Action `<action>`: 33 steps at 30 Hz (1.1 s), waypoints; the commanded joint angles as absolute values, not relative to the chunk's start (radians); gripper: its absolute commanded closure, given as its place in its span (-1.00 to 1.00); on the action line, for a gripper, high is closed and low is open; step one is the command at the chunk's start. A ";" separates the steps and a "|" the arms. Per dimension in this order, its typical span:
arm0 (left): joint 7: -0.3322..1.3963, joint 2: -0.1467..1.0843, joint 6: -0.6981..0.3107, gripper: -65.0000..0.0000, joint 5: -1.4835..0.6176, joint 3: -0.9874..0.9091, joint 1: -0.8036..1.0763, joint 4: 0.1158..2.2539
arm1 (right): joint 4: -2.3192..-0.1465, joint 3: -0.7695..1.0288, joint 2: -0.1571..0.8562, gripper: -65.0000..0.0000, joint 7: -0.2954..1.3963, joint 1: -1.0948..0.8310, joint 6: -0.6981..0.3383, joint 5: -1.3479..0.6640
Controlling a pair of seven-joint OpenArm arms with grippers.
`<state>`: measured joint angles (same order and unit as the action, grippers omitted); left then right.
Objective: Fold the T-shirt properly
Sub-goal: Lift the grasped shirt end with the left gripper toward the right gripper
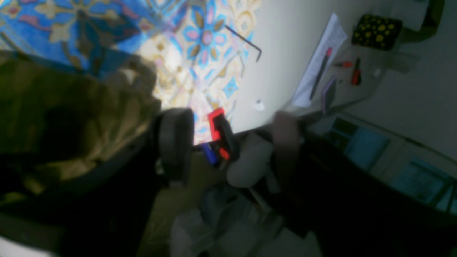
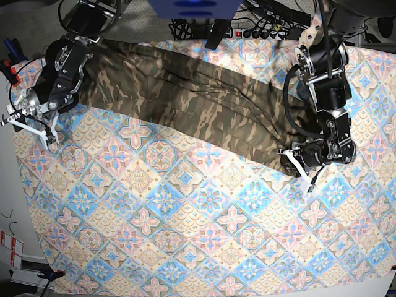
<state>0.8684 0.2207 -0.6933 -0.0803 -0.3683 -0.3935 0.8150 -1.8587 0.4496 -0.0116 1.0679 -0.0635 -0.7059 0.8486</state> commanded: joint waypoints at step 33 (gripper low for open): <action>1.396 0.016 -0.698 0.95 -0.036 -0.097 -0.065 1.934 | -1.873 0.450 -0.028 -0.08 1.070 -0.053 -0.698 0.863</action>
<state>1.3994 0.0044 -0.7029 -0.0486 -0.0929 -0.0486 1.9194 -1.8576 0.4473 -0.0364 1.0702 -0.0647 -0.7063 0.8528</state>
